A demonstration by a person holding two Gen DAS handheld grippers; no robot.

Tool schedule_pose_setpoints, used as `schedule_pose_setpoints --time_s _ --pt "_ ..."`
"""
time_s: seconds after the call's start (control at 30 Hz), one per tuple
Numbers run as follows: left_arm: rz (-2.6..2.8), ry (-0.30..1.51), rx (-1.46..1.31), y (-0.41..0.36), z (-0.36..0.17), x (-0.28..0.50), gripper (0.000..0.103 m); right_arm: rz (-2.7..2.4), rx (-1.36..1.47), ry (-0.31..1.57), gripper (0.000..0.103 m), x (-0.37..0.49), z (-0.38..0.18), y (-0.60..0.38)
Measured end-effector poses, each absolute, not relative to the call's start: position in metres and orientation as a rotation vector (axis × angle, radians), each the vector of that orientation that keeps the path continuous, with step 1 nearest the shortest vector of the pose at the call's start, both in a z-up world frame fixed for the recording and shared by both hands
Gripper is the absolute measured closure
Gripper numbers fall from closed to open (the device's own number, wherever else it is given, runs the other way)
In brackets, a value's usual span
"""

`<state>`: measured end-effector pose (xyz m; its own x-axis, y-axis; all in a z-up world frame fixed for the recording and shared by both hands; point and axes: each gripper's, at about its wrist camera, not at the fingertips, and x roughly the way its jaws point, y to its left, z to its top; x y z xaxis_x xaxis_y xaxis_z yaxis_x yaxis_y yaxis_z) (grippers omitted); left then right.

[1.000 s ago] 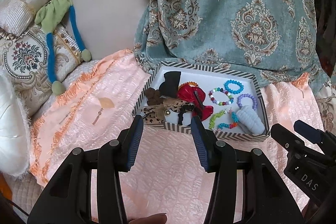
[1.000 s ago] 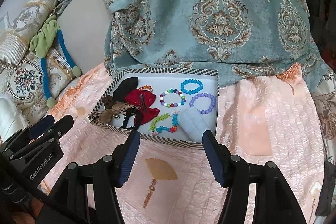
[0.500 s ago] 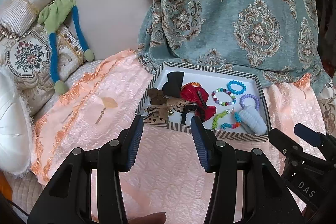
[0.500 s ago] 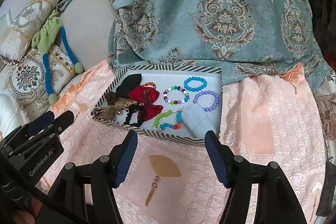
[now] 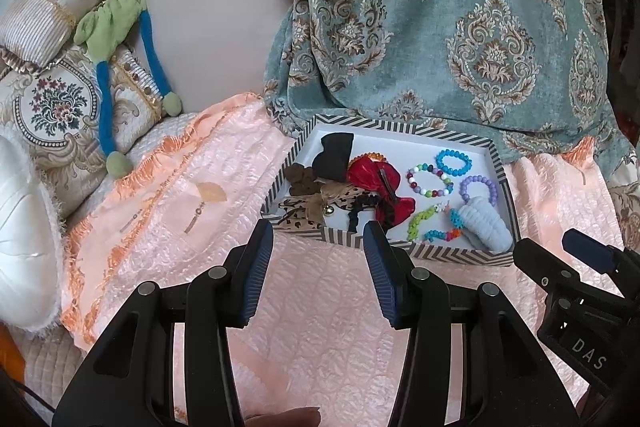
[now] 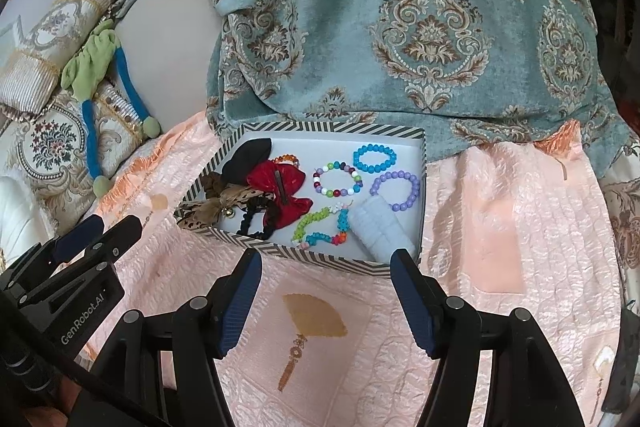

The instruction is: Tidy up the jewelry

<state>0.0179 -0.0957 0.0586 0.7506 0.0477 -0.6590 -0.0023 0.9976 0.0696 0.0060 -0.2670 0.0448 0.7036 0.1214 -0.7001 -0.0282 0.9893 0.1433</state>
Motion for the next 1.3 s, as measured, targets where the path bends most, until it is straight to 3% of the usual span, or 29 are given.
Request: schedule_pose_setpoints --time_s 1.3 --pt "0.030 0.734 0.065 -0.0987 0.0542 0.0204 0.056 0.094 0.117 0.806 0.037 0.0102 0.0402 -0.2694"
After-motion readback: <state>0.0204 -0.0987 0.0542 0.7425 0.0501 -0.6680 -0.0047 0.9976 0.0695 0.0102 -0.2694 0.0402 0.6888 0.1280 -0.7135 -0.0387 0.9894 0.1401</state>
